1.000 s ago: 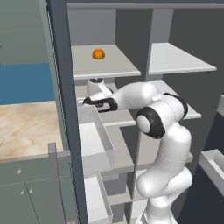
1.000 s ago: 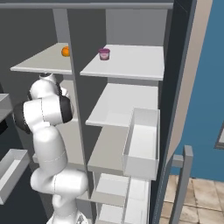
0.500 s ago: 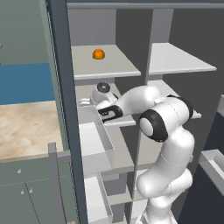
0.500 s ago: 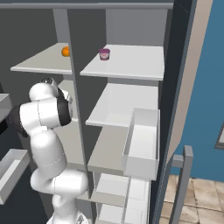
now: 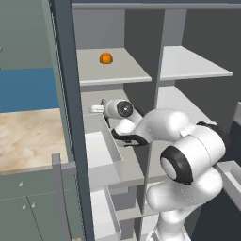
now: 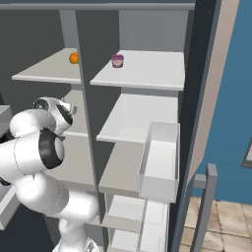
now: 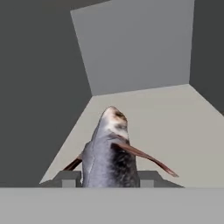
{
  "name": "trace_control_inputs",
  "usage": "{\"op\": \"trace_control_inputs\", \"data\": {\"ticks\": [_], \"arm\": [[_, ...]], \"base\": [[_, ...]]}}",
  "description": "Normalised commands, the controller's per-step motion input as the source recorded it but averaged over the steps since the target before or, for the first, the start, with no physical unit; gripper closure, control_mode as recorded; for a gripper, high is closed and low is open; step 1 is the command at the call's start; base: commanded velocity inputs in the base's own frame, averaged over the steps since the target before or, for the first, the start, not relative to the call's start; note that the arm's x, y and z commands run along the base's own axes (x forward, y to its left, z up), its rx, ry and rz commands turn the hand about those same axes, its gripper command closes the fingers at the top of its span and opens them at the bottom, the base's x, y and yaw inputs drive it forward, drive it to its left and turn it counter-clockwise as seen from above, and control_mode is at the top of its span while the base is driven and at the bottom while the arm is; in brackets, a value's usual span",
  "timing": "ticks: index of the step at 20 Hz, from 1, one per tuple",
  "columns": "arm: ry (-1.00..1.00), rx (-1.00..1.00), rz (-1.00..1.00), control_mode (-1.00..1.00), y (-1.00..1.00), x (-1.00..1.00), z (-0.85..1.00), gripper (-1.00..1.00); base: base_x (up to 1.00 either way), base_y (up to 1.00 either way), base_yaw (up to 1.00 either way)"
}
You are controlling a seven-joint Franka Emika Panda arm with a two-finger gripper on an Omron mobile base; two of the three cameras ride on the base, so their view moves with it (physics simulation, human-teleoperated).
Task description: Pick up the frozen fish from the freezer, place it on any shelf in the fridge, and close the fridge and freezer doors when done.
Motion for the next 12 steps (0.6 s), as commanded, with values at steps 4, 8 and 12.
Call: {"op": "trace_control_inputs", "data": {"ticks": [4,8,12], "arm": [[-0.17,0.0,0.0,-1.0,0.0,-1.0,1.0,1.0],[-0.03,0.0,0.0,-1.0,-0.09,-1.0,1.0,1.0],[0.02,0.0,-0.01,-1.0,-0.34,-1.0,1.0,1.0]], "base": [[0.0,0.0,0.0],[0.0,0.0,0.0],[0.0,0.0,0.0]]}}
